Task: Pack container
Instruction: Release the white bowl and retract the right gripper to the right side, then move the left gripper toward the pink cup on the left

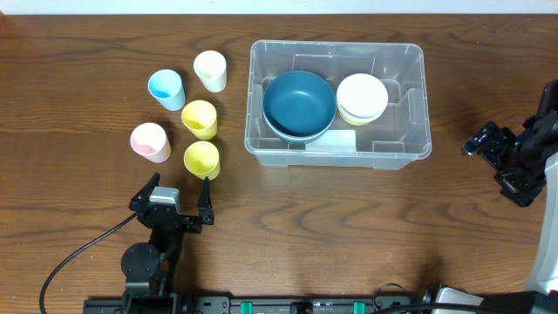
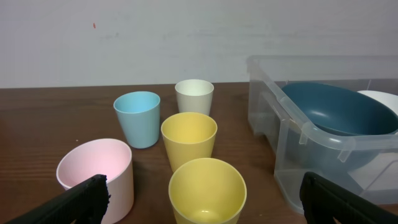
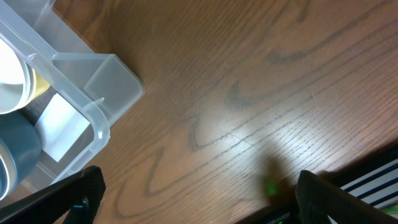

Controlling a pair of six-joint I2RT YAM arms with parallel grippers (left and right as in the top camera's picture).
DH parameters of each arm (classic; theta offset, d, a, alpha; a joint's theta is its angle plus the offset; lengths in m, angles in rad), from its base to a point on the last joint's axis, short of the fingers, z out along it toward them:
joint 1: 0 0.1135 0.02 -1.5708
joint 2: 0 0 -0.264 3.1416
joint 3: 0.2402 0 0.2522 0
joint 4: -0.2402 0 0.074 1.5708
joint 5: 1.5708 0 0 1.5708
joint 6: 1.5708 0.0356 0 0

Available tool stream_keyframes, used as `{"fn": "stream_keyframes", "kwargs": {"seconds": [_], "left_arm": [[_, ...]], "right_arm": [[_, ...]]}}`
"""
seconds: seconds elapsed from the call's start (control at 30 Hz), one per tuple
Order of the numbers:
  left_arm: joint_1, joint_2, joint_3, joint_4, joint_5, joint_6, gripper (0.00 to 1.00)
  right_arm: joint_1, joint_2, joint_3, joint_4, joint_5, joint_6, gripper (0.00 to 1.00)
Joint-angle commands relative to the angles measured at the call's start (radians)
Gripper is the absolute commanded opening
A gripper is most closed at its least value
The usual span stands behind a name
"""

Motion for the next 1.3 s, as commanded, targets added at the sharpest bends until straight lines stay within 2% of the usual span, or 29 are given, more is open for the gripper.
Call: {"fn": "stream_keyframes", "kwargs": {"seconds": [0.0, 0.6, 0.7, 0.9, 1.1, 1.27], "left_arm": [[0.004, -0.006, -0.018, -0.032, 0.014, 0.014, 0.98], [0.004, -0.006, -0.018, -0.029, 0.016, 0.012, 0.98], [0.004, 0.001, -0.017, -0.035, 0.019, -0.042, 0.98], [0.004, 0.029, 0.019, -0.061, 0.126, -0.062, 0.98], [0.004, 0.156, 0.241, -0.225, 0.039, -0.061, 0.98], [0.004, 0.410, 0.605, -0.452, -0.021, 0.046, 0.98]], "right_arm": [[-0.006, -0.011, -0.005, 0.002, -0.007, 0.011, 0.99], [-0.006, -0.011, -0.005, 0.002, -0.007, 0.011, 0.99], [-0.006, -0.011, -0.005, 0.002, -0.007, 0.011, 0.99], [-0.006, -0.011, -0.005, 0.002, -0.007, 0.011, 0.99], [-0.006, -0.011, -0.005, 0.002, -0.007, 0.011, 0.99], [-0.006, -0.011, -0.005, 0.002, -0.007, 0.011, 0.99]]}}
